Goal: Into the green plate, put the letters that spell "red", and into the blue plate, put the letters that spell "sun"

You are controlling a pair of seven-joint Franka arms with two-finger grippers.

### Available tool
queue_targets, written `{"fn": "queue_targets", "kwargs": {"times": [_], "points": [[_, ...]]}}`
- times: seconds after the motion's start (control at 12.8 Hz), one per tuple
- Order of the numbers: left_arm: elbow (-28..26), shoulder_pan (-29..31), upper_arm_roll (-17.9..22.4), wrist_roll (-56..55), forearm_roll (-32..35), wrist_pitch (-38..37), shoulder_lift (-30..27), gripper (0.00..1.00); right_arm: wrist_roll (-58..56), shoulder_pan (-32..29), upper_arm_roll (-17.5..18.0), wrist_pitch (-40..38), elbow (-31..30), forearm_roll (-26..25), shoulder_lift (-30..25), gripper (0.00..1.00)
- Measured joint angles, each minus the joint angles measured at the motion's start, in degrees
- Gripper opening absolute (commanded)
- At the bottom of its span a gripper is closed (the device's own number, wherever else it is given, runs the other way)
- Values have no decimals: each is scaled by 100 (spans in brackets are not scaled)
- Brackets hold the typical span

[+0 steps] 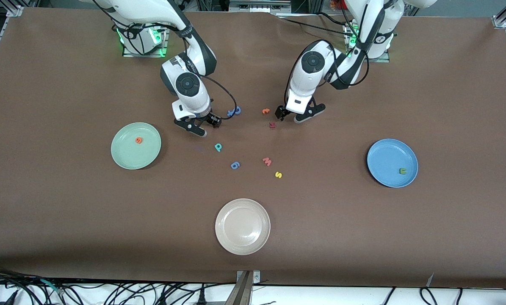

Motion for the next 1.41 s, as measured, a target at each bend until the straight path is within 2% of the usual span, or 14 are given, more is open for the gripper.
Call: {"fn": "queue_targets", "kwargs": {"times": [0.23, 0.31, 0.39, 0.47, 0.63, 0.78, 1.02, 1.09, 1.41], "points": [[0, -113, -72, -144, 0, 2, 57, 100, 36, 2, 2, 30, -7, 0, -31, 30], [0, -132, -92, -165, 0, 2, 74, 99, 37, 5, 4, 39, -4, 0, -40, 26], [0, -159, -96, -176, 0, 2, 95, 91, 38, 11, 5, 40, -4, 0, -48, 24], [0, -184, -96, -182, 0, 2, 122, 78, 44, 20, 6, 41, -4, 0, -48, 16], [-1, -218, -98, -197, 0, 1, 154, 41, 45, 39, 7, 41, -5, 0, -48, 13], [17, -230, -101, -233, 0, 10, 128, 19, 45, 42, 7, 40, -4, -1, -49, 12], [47, -239, -107, -328, 0, 12, 89, 13, 45, 43, 7, 39, -4, -1, -50, 6], [44, -241, -107, -399, 0, 16, 97, 8, 45, 45, 7, 39, -4, -1, -50, 6], [59, -224, -82, -461, 0, 7, 92, 5, -17, 50, -55, -6, 26, -4, -79, 6]]}}
